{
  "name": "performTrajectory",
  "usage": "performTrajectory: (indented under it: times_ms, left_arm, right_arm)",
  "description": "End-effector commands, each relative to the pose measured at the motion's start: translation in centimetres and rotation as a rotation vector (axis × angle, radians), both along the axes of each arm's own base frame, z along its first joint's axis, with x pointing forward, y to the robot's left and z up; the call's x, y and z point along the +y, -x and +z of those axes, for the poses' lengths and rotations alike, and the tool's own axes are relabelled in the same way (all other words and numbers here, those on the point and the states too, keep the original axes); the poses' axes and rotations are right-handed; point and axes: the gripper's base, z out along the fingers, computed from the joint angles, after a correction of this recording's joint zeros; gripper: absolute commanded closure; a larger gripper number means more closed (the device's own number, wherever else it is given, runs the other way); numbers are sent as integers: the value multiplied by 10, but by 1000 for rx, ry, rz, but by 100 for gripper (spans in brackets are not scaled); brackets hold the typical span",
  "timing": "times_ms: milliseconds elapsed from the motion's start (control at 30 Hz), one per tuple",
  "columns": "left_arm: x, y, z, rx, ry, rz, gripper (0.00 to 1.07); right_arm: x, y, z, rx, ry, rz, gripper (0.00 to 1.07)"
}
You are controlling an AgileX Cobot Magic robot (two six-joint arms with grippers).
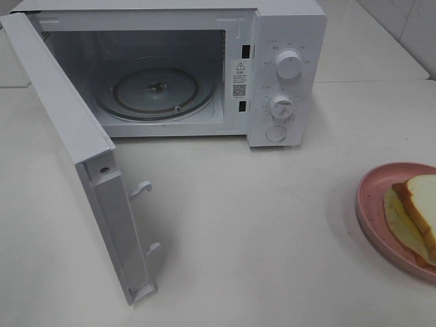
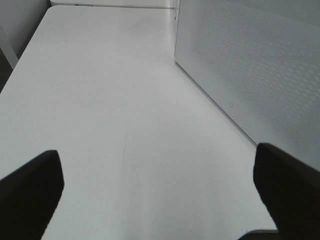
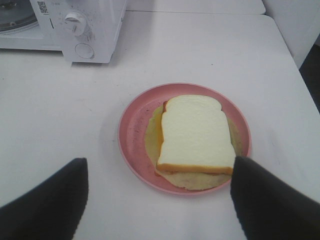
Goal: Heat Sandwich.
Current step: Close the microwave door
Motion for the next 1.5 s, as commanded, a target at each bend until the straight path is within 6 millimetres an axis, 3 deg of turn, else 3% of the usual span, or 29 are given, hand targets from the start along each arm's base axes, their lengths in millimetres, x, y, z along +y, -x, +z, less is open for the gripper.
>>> performTrajectory:
  times_ms: [33, 1500]
  left_arm:
    - [0, 1, 0, -14, 1, 2, 9]
    - [0, 2, 6, -52, 13, 13, 9]
  right_arm:
    - [0, 4, 1, -43, 4, 0, 31]
    - [0, 4, 1, -43, 4, 0, 32]
